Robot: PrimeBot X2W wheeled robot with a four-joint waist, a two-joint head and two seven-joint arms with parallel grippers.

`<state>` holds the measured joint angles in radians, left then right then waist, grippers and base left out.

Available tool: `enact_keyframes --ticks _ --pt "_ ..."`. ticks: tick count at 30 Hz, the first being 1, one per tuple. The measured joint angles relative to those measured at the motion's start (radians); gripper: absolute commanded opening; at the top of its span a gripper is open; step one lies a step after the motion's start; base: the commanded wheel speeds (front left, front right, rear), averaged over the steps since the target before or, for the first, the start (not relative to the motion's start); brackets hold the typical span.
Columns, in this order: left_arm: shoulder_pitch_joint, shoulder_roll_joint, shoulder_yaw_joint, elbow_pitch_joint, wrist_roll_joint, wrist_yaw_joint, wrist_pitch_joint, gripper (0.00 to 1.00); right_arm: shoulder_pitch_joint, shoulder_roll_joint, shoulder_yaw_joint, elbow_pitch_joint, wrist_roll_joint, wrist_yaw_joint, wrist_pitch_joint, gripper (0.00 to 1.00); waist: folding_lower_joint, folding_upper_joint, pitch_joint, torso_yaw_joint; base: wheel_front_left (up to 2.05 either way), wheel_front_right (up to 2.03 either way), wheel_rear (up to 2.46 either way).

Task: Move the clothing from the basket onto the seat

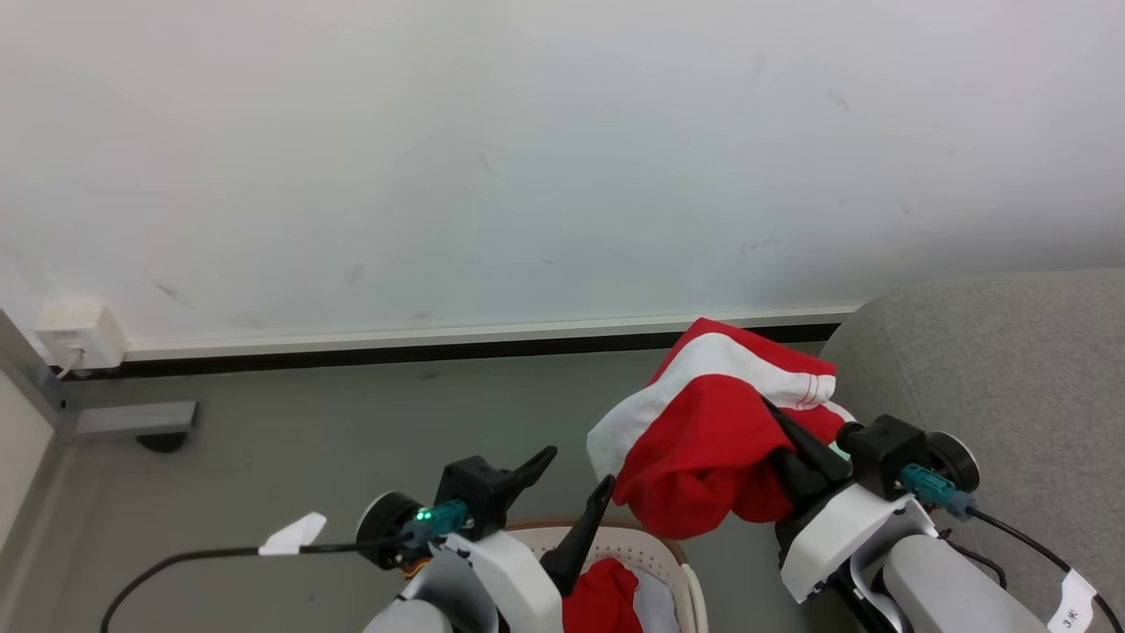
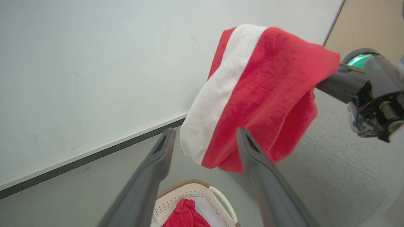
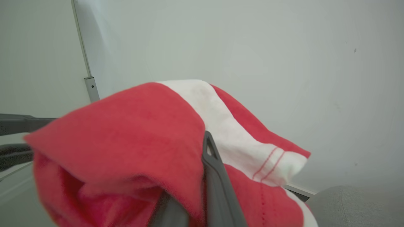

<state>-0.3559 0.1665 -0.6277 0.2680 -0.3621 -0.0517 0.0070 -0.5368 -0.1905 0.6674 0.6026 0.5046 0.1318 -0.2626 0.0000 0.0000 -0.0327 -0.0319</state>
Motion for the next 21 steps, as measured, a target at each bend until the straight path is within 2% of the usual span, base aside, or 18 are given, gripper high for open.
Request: enact_keyframes --ticks 9,21 --pt "0.0 -0.022 -0.02 0.029 0.0 -0.01 -0.043 1.0 0.046 -0.021 -0.085 -0.054 -0.03 0.0 0.0 0.0 0.0 0.0 0.01 -0.044 0.0 0.0 0.0" --pt "-0.006 -0.049 -0.067 0.043 -0.001 -0.027 -0.087 1.0 0.097 -0.082 -0.208 -0.101 -0.056 0.0 -0.002 0.0 0.0 0.0001 0.045 -0.153 0.0 0.0 0.0"
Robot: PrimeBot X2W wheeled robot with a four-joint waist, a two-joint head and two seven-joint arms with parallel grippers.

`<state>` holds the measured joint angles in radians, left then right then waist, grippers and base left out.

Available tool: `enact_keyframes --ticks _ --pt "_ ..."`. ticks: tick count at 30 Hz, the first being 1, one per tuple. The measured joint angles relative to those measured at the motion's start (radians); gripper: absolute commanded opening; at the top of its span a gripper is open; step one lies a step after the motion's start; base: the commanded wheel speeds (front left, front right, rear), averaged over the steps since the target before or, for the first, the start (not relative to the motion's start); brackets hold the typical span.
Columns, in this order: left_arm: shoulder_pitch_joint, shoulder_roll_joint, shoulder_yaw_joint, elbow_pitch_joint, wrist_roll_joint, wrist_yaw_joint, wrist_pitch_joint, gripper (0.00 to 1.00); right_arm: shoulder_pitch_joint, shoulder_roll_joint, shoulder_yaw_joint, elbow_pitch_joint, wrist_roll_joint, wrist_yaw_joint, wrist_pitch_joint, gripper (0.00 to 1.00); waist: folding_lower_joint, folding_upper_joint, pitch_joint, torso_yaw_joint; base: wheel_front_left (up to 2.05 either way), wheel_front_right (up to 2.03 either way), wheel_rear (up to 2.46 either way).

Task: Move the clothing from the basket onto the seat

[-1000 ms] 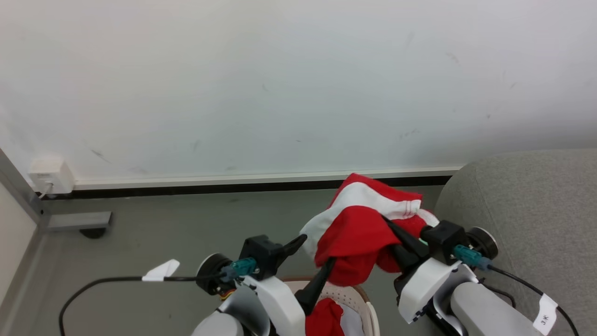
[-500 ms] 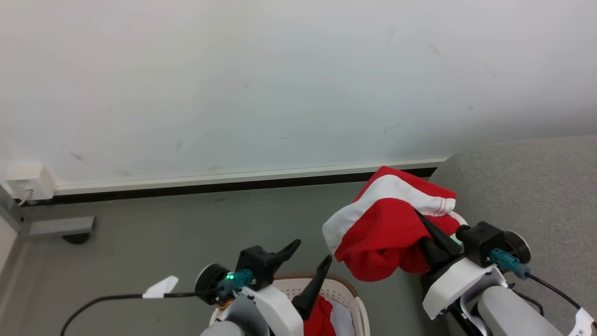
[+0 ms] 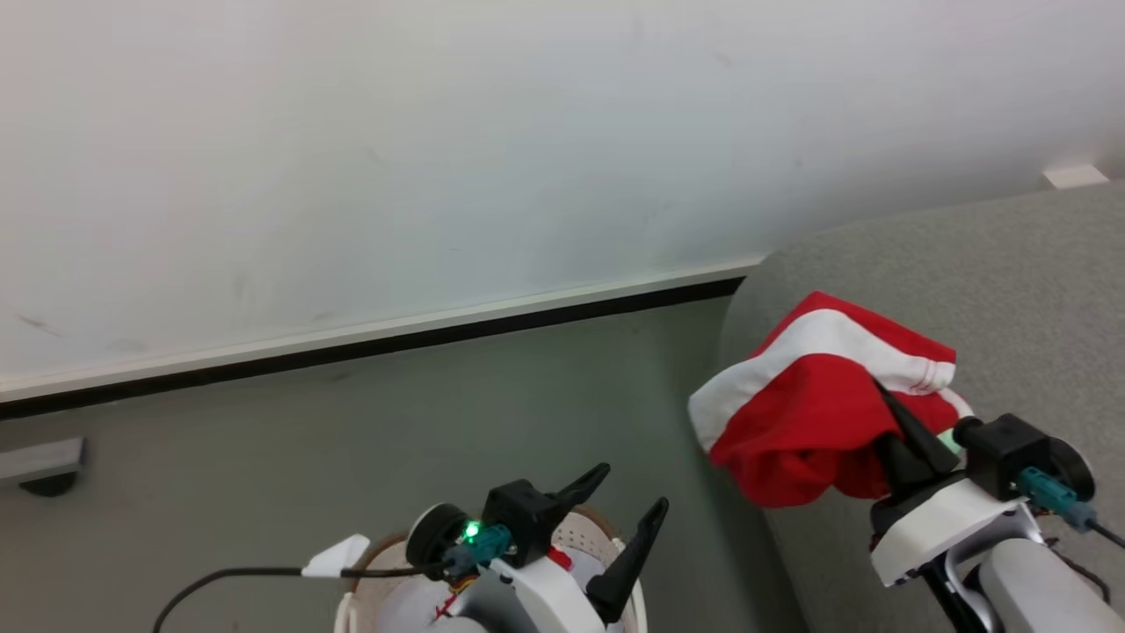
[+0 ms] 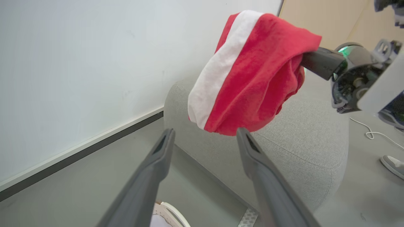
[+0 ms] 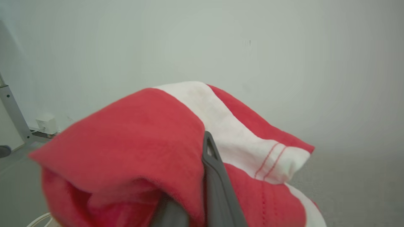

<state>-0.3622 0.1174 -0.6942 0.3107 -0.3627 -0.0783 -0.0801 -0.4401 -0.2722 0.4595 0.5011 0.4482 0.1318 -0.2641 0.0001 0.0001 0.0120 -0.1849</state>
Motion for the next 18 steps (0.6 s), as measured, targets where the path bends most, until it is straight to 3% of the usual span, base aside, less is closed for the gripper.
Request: enact_keyframes --ticks 9,18 --pt "-0.047 -0.022 -0.05 0.004 0.011 -0.014 -0.017 1.0 0.004 -0.04 -0.126 -0.008 0.0 0.0 0.0 0.0 0.0 0.0 0.085 -0.049 0.0 0.0 0.0" --pt "-0.148 -0.031 -0.095 0.001 0.04 -0.03 -0.028 1.0 -0.168 -0.1 -0.355 0.111 -0.092 0.0 0.0 0.0 0.0001 0.0 0.234 -0.028 0.0 0.0 0.0"
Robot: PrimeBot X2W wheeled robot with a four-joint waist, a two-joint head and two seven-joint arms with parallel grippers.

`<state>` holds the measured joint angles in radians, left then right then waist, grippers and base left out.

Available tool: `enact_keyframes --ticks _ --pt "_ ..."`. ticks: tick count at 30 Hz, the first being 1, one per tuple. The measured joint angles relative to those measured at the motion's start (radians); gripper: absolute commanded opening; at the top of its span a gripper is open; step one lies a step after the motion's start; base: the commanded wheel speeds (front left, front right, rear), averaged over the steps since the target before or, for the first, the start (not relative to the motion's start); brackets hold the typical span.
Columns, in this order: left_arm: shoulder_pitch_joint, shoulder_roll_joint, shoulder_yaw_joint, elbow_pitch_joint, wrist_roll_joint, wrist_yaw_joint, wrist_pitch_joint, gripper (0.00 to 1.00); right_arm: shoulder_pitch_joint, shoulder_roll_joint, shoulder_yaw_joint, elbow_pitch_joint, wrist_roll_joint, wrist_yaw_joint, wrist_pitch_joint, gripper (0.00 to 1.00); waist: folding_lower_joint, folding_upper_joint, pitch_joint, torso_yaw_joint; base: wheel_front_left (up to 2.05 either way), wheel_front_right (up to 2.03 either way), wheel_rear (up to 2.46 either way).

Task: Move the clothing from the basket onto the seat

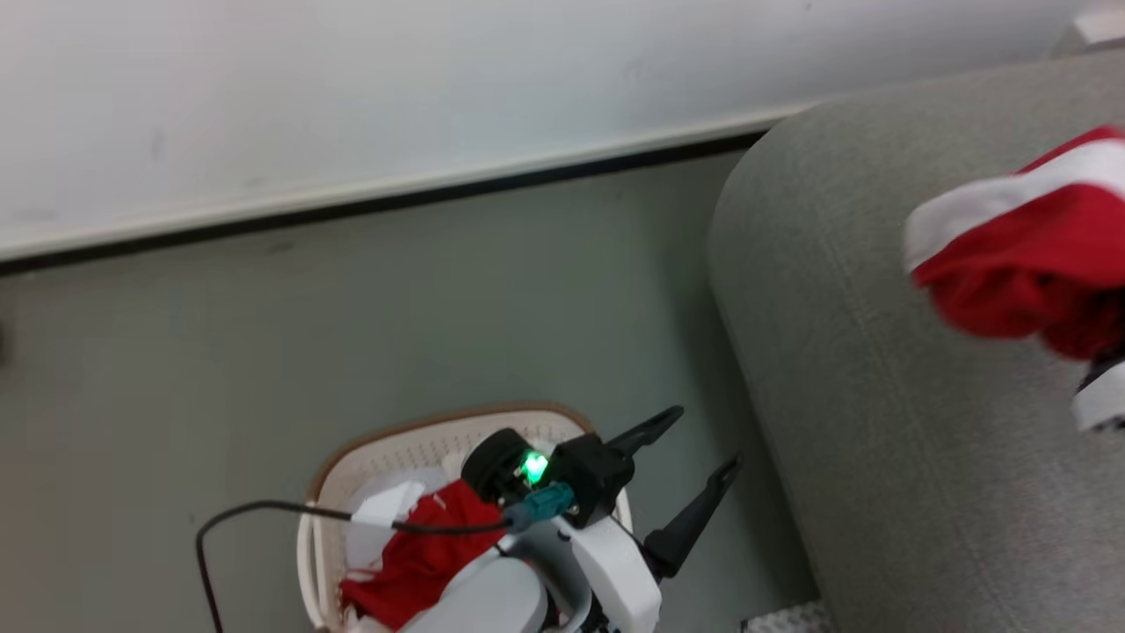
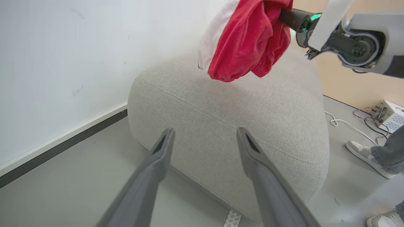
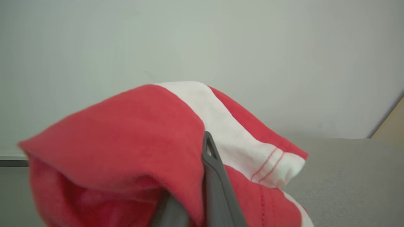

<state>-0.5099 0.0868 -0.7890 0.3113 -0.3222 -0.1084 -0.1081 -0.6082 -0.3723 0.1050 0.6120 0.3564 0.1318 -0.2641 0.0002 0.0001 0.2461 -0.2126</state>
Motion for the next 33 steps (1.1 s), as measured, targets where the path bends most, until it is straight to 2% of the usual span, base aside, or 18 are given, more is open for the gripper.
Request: enact_keyframes --ticks 8,14,16,17,23,27,33 --pt "-0.057 0.02 -0.008 0.013 0.009 -0.007 -0.035 1.0 -0.224 -0.049 -0.324 0.188 -0.146 0.0 0.0 0.0 0.0001 0.0 0.151 0.07 0.0 0.0 0.0" --pt "-0.066 0.022 -0.003 0.042 0.008 -0.007 -0.07 1.0 -0.29 -0.061 -0.578 0.293 -0.31 0.0 0.0 0.0 0.0001 0.0 0.219 0.139 0.0 0.0 0.0" --pt "-0.067 0.022 0.001 0.053 0.003 -0.005 -0.081 1.0 -0.288 -0.038 -0.646 0.305 -0.365 0.0 0.0 0.2 0.0002 0.0 0.227 0.156 0.0 0.0 0.0" --pt "-0.066 0.021 0.002 0.059 -0.002 -0.005 -0.088 1.0 -0.284 -0.02 -0.675 0.305 -0.381 0.0 0.0 1.0 0.0002 0.0 0.226 0.162 0.0 0.0 0.0" --pt "-0.06 0.021 0.021 0.081 -0.02 0.009 -0.11 1.0 -0.176 0.081 -0.753 0.208 -0.453 0.0 0.0 1.0 0.0001 0.0 0.184 0.159 0.0 0.0 0.0" --pt "-0.033 0.038 0.041 0.095 -0.033 0.023 -0.122 1.0 -0.061 0.164 -0.711 0.122 -0.453 0.0 0.0 1.0 0.0 -0.0001 0.15 0.14 0.0 0.0 0.0" --pt "0.015 0.068 0.069 0.102 -0.057 0.047 -0.133 1.0 0.098 0.239 -0.623 -0.011 -0.422 0.0 0.0 1.0 -0.0001 0.0 0.097 0.104 0.0 0.0 0.0"
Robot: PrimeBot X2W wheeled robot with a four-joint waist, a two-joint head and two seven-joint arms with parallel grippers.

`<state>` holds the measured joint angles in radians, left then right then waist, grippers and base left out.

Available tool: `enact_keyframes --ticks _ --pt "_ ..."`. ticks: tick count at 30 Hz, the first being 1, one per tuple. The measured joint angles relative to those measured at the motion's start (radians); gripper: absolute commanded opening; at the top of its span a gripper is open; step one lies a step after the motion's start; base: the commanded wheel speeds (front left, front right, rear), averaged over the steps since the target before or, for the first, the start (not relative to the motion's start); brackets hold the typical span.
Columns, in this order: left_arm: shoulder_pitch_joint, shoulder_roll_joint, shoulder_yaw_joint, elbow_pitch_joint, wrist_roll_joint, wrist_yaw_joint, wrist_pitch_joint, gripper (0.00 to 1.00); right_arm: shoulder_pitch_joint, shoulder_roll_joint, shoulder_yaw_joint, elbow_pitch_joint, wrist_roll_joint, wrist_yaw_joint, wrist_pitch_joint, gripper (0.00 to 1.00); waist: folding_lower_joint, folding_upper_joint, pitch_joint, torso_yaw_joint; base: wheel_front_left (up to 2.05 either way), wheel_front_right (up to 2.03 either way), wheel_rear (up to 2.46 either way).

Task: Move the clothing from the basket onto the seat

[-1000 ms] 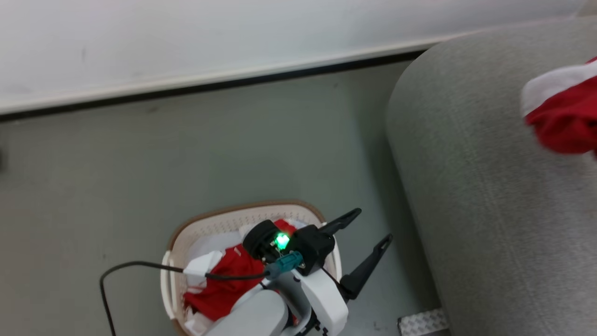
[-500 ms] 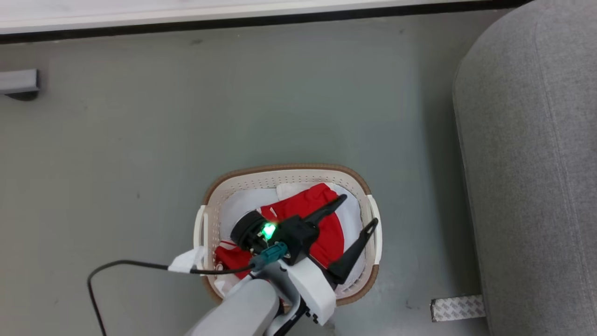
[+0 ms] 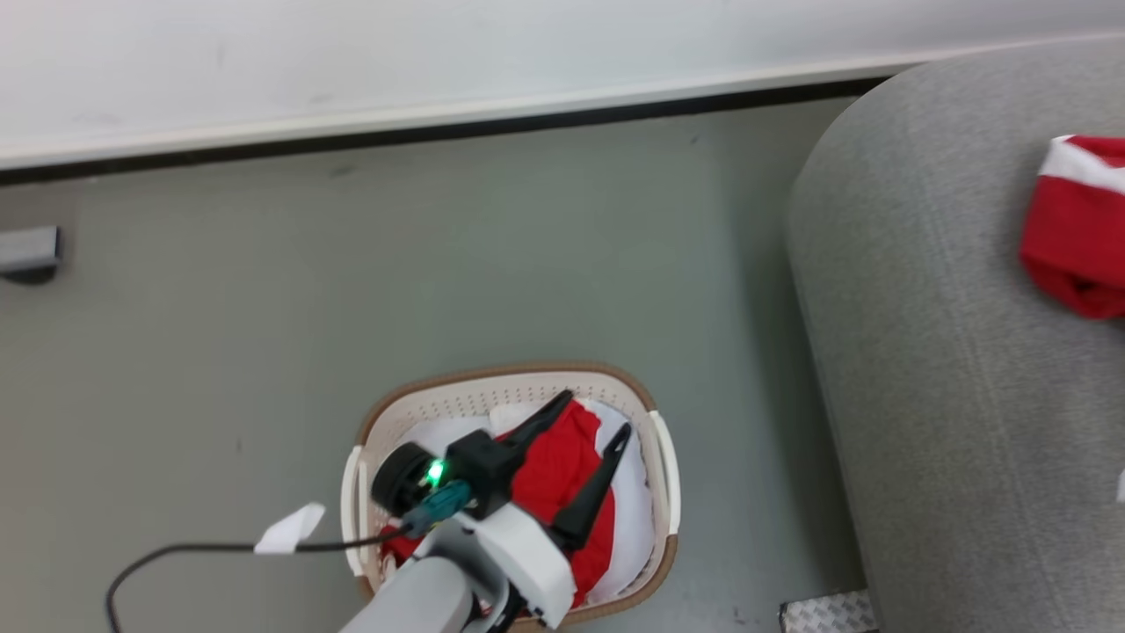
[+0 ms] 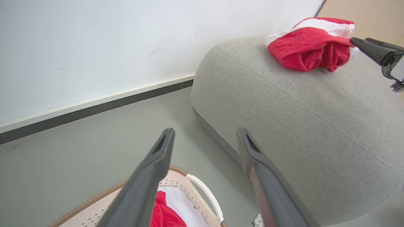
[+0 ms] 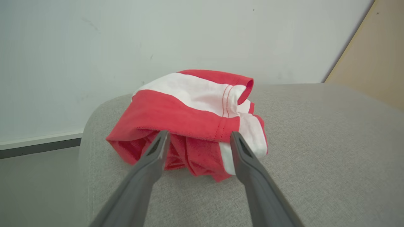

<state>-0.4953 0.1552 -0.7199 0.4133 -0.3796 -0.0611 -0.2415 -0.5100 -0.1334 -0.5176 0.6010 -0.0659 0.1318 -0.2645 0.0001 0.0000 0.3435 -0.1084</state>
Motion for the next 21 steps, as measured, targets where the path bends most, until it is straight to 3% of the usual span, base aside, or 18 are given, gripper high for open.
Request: enact_keyframes --ticks 10,21 --pt "0.092 0.022 0.097 -0.013 -0.027 0.054 -0.021 1.0 0.163 0.052 0.189 -0.177 0.052 0.0 0.0 1.0 -0.0002 -0.0001 -0.088 -0.021 0.0 0.0 0.0" --pt "0.277 0.013 0.341 -0.118 0.05 0.09 -0.023 1.0 0.307 0.072 0.433 -0.291 0.111 0.0 0.0 1.0 -0.0002 0.0 -0.182 0.035 0.0 0.0 0.0"
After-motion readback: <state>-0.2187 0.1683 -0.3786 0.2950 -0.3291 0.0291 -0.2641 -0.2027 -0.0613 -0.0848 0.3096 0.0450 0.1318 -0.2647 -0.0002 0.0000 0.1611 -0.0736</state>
